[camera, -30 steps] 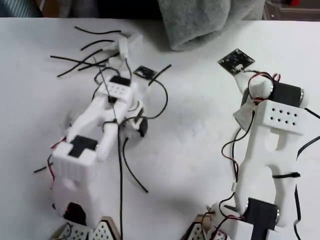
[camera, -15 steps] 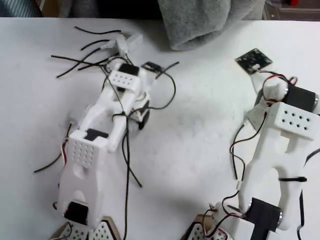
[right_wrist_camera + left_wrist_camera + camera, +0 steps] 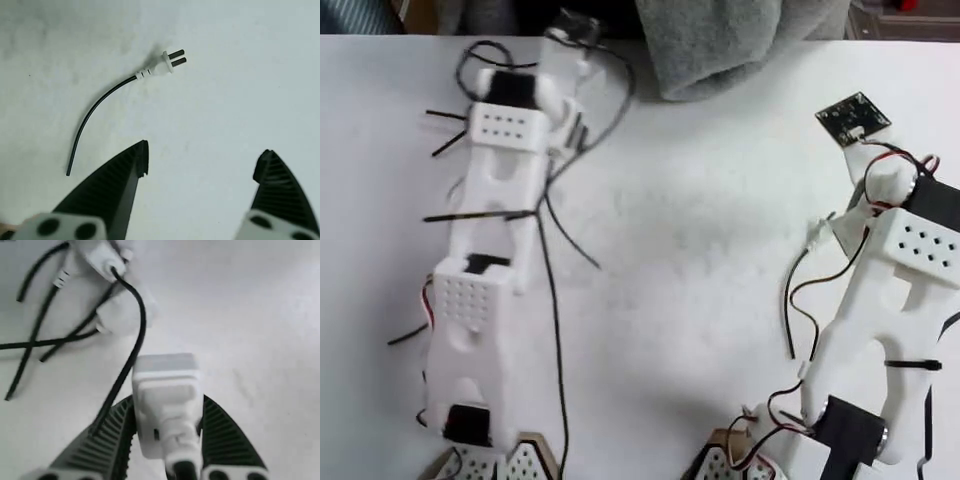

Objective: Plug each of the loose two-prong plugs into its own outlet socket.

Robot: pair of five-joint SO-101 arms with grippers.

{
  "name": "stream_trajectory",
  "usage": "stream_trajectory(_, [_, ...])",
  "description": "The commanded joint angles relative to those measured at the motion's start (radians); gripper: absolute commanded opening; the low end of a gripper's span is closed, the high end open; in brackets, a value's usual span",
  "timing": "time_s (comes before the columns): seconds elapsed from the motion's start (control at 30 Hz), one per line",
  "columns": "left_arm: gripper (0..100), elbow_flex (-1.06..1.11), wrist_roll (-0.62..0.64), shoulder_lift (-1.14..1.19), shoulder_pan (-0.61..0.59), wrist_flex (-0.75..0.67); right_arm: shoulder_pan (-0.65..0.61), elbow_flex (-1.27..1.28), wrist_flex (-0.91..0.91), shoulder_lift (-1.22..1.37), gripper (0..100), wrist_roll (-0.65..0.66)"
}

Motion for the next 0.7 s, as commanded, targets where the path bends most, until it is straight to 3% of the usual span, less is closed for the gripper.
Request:
stream_trajectory(0.0, [2,-0.052,0.008,-0.004,-0.09,-0.155,0.008,-0.003,-0.005,-0.041,33.4,-0.002])
stream_trajectory(0.13, [2,-0.061,-0.006,0.07,-0.139,-0.31,0.035,-0.002,0.01,-0.041,33.4,-0.002])
stream_trajectory(0.23, [2,-0.06,-0.092,0.151,-0.142,-0.407,0.05,0.031,0.008,-0.039,33.4,-0.002])
stream_trajectory(0.5, [3,-0.061,-0.106,0.326,-0.194,-0.552,0.084,0.089,0.01,-0.048,33.4,0.087])
stream_trajectory(0.57, [7,-0.063,-0.109,0.343,-0.211,-0.546,0.097,0.089,0.008,-0.044,33.4,0.091])
stream_trajectory(0.67, [25,-0.063,-0.109,0.323,-0.234,-0.516,0.108,0.089,0.008,-0.048,33.4,0.091])
